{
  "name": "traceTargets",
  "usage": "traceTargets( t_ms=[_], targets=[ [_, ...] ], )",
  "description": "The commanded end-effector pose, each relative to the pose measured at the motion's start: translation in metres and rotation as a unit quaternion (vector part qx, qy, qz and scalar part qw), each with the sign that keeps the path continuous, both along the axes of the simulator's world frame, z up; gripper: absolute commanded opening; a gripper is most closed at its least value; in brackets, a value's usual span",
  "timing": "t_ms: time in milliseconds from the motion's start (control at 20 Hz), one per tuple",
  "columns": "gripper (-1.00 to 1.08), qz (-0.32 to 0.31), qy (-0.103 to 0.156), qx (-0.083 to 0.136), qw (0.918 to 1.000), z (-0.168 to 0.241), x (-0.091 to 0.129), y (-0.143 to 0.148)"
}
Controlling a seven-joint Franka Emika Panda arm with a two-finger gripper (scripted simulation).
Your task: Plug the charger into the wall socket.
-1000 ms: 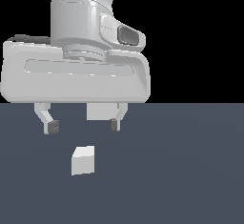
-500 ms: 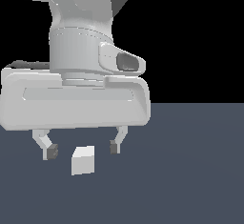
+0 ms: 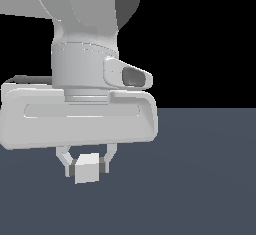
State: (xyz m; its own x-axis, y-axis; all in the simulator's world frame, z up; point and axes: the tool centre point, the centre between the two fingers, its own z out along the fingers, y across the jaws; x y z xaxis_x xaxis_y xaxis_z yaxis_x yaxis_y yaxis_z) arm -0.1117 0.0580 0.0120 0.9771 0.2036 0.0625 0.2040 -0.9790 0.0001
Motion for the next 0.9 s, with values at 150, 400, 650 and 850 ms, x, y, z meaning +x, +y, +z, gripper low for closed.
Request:
traceTargets(
  t_ms=[150, 400, 650, 850],
  targets=[
    [-1.00, 0.000, 0.000, 0.000, 1.0000, 0.000, 0.000, 0.000],
    [-1.00, 0.000, 0.000, 0.000, 1.0000, 0.001, 0.001, 0.000],
    [-1.00, 0.002, 0.000, 0.000, 1.0000, 0.009, 0.009, -0.003],
    [-1.00, 0.004, 0.000, 0.000, 1.0000, 0.023, 0.021, -0.008]
  ],
)
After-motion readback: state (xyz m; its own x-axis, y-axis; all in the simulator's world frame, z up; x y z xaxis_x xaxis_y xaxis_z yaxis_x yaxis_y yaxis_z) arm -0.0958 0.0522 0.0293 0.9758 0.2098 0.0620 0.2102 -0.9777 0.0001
